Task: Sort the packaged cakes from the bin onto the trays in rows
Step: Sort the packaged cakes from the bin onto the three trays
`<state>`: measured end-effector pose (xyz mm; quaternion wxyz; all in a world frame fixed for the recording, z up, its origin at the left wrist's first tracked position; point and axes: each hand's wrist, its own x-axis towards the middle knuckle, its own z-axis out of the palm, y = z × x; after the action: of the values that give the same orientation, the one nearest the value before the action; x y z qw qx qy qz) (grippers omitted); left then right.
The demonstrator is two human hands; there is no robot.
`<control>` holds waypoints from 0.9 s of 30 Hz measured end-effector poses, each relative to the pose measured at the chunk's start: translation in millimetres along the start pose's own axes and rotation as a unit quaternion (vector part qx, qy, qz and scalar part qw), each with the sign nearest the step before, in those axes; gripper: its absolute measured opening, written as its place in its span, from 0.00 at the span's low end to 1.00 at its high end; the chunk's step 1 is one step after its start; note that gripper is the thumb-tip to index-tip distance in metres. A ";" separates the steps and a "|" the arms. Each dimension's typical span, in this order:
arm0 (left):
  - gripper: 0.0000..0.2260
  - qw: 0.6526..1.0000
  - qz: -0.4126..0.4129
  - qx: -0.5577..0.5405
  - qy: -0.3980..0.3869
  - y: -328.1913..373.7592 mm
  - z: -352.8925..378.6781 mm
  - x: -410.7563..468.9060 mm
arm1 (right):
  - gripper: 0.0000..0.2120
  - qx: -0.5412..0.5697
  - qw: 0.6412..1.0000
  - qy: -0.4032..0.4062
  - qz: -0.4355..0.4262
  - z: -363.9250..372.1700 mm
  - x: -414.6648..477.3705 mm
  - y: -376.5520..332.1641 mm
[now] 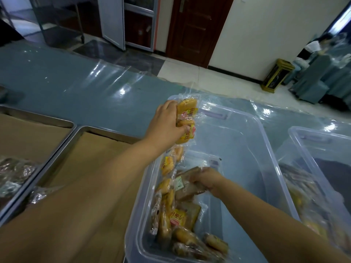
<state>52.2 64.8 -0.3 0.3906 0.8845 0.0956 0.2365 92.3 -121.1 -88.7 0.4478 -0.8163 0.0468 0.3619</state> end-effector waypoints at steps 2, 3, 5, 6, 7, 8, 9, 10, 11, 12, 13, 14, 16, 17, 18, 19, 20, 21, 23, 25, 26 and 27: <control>0.24 1.000 0.002 0.000 0.001 0.5 -2.0 -0.6 | 0.09 -0.035 0.997 0.065 -0.020 -7.1 -8.7 -6.0; 0.23 1.000 0.002 -0.002 0.005 1.1 -3.1 -1.1 | 0.08 -0.045 0.994 0.098 -0.036 -11.6 -13.9 -10.1; 0.22 1.000 0.000 -0.016 0.019 4.7 -5.5 -2.9 | 0.06 -0.007 0.986 0.146 -0.076 -19.6 -28.2 -18.8; 0.21 0.999 -0.002 -0.034 0.030 7.2 -7.2 -4.5 | 0.06 0.022 0.982 0.161 -0.096 -23.2 -36.1 -22.5; 0.22 0.998 -0.004 -0.055 0.042 9.7 -9.3 -6.6 | 0.07 0.052 0.977 0.167 -0.119 -26.0 -44.2 -25.9; 0.22 0.996 -0.005 -0.077 0.054 11.7 -11.7 -9.4 | 0.08 0.088 0.971 0.166 -0.145 -27.0 -52.6 -29.1; 0.23 0.993 -0.006 -0.099 0.067 13.0 -15.1 -12.6 | 0.11 0.122 0.964 0.166 -0.170 -27.1 -60.8 -32.2; 0.24 0.989 -0.008 -0.121 0.080 13.9 -19.2 -16.1 | 0.12 0.145 0.955 0.176 -0.188 -26.0 -68.7 -35.1; 0.23 0.985 -0.012 -0.146 0.092 14.5 -24.7 -19.7 | 0.11 0.161 0.946 0.194 -0.202 -24.1 -75.3 -38.3; 0.23 0.980 -0.016 -0.169 0.101 14.9 -31.3 -23.7 | 0.09 0.169 0.936 0.217 -0.218 -20.6 -83.0 -42.2; 0.22 0.976 -0.019 -0.188 0.109 15.2 -39.1 -27.7 | 0.09 0.171 0.925 0.242 -0.238 -16.0 -90.5 -46.3; 0.21 0.972 -0.020 -0.205 0.112 15.1 -48.0 -32.1 | 0.09 0.169 0.912 0.269 -0.260 -10.2 -98.5 -50.8; 0.20 0.968 -0.014 -0.225 0.109 12.3 -70.2 -42.1 | 0.09 0.158 0.884 0.309 -0.312 7.1 -119.2 -62.8; 0.20 0.968 -0.010 -0.230 0.105 9.1 -83.0 -47.3 | 0.09 0.157 0.871 0.318 -0.341 18.1 -131.0 -69.6; 0.20 0.967 -0.008 -0.233 0.099 3.9 -96.6 -52.4 | 0.11 0.161 0.857 0.325 -0.365 30.6 -142.3 -76.7; 0.20 0.968 -0.008 -0.235 0.092 -2.7 -110.9 -57.3 | 0.13 0.168 0.844 0.332 -0.387 44.3 -153.1 -84.3; 0.20 0.968 -0.009 -0.235 0.085 -10.9 -125.8 -62.2 | 0.15 0.176 0.830 0.337 -0.408 59.9 -163.4 -92.5; 0.21 0.970 -0.011 -0.231 0.079 -21.1 -141.1 -67.4 | 0.17 0.181 0.815 0.342 -0.431 77.1 -173.2 -100.7; 0.22 0.974 -0.015 -0.213 0.071 -44.6 -170.9 -77.9 | 0.20 0.178 0.788 0.349 -0.475 113.0 -189.2 -115.4; 0.22 0.977 -0.028 -0.200 0.062 -73.2 -198.9 -91.7 | 0.26 0.168 0.779 0.339 -0.500 151.4 -199.5 -125.4; 0.22 0.978 -0.037 -0.198 0.056 -88.7 -210.7 -100.0 | 0.29 0.158 0.780 0.329 -0.508 171.1 -201.9 -128.4; 0.21 0.979 -0.046 -0.195 0.048 -105.1 -220.9 -109.3 | 0.32 0.142 0.782 0.321 -0.514 191.0 -202.5 -130.0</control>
<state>-150.1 239.9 13.5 0.5609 0.7737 0.1065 0.2745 -109.0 52.1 65.7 0.6375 -0.7154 -0.1875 -0.2160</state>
